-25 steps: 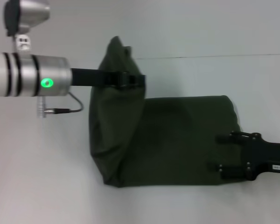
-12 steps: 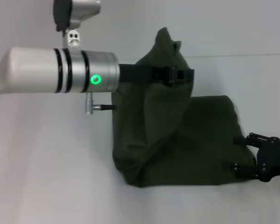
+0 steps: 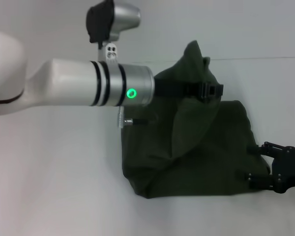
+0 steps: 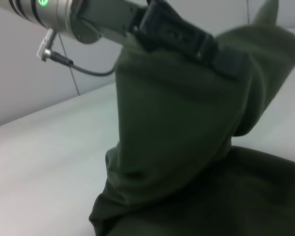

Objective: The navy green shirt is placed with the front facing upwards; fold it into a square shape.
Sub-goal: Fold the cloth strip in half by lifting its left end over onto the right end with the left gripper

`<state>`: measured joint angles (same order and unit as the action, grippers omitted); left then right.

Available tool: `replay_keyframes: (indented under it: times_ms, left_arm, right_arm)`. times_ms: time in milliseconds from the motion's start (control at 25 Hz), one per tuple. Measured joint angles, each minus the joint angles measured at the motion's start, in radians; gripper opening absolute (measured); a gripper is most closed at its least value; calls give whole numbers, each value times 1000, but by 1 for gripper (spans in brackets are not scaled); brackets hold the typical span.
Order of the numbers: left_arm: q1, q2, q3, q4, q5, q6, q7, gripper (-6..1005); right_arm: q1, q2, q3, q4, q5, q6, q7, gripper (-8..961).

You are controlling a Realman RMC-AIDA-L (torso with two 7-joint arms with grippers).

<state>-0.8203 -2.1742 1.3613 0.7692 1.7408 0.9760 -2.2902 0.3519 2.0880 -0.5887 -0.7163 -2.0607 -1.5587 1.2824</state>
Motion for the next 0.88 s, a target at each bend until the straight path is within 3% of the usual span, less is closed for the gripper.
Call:
replay_keyframes:
  times_ms: [400, 880]
  left_arm:
    - [-19, -3, 194, -49, -113, -149, 12, 44]
    - [-34, -2, 331, -83, -212, -218, 12, 93]
  right_arm:
    - [-6, 0, 18, 0, 0, -1, 0, 912]
    - [-10, 0, 32, 0, -1, 8, 0, 912]
